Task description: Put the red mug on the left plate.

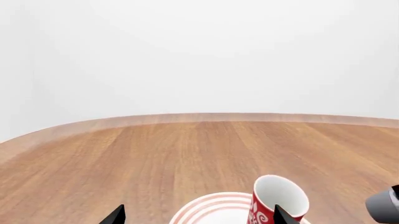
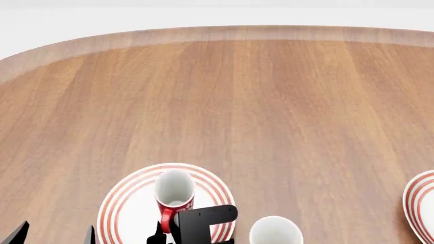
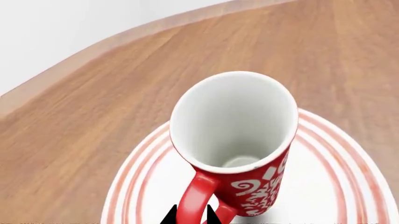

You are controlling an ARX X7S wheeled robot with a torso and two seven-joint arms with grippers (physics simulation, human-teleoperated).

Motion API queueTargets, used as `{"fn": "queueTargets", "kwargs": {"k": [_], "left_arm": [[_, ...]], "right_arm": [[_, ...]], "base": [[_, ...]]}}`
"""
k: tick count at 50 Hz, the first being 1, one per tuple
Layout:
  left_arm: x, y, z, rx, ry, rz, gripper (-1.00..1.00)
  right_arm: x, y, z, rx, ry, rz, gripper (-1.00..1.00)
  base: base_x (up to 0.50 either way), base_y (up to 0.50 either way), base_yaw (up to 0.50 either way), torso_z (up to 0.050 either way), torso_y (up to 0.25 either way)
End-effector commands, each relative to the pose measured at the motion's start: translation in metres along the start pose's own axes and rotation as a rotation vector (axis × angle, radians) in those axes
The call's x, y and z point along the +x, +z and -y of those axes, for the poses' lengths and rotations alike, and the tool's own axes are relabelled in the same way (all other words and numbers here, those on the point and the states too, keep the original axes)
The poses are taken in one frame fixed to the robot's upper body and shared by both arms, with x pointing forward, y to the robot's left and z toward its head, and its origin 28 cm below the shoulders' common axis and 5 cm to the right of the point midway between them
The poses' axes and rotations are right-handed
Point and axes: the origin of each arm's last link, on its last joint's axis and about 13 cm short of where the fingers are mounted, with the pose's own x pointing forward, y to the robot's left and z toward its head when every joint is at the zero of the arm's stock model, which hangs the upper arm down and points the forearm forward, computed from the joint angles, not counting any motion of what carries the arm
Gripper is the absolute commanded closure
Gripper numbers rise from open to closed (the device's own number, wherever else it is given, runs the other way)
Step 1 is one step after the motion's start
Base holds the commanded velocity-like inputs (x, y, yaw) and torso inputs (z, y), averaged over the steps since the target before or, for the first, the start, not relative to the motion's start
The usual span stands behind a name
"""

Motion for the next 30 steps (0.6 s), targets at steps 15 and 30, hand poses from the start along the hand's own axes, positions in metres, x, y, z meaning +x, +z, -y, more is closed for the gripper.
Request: {"fn": "queueTargets", "kwargs": {"k": [15,30], "left_arm": [[0.0003,0.0004,-0.0001,0.000,0.001,0.003,-1.00],[0.0000,0.0007,-0.0003,0.000,0.002,0.005,-1.00]], "right_arm": [[0.0012,0.0025,0.0001,-0.010,0.012,-0.001,1.00],[0.0014,0.0031,0.0000,-0.004,0.014,-0.004,-1.00]], "base": [[0.00,0.00,0.00,0.000,0.000],[0.00,0.00,0.00,0.000,0.001]]}}
